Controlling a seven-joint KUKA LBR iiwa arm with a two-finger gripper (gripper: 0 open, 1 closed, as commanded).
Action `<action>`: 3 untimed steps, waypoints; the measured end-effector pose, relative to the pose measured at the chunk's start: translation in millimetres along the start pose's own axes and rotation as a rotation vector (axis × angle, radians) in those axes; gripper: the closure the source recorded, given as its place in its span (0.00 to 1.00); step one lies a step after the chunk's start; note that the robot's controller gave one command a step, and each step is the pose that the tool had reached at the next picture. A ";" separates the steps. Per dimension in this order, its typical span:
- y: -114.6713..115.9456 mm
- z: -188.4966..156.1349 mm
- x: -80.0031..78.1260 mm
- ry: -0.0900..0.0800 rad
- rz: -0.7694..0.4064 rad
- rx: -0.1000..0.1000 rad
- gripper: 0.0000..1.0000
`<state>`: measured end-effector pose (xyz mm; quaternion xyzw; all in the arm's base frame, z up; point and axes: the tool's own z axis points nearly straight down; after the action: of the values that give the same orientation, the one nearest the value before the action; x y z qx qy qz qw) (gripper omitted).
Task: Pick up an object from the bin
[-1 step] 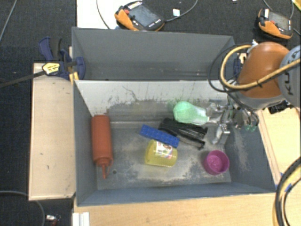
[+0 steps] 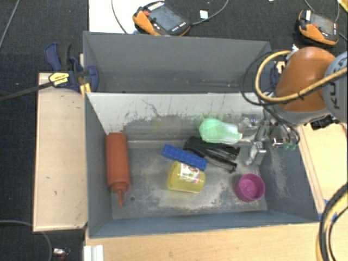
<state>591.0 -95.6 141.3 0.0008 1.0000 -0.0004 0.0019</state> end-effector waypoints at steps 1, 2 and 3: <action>55.2 67.1 4.7 -0.005 0.136 -0.001 0.00; 57.7 8.5 -2.7 -0.014 0.081 0.003 0.00; 92.1 40.8 9.8 -0.006 0.293 -0.001 0.00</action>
Offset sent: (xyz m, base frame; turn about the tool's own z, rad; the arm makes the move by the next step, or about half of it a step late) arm 0.0015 0.0581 -0.0100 0.0808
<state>581.6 -3.6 100.3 0.1466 0.9892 0.0005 0.0051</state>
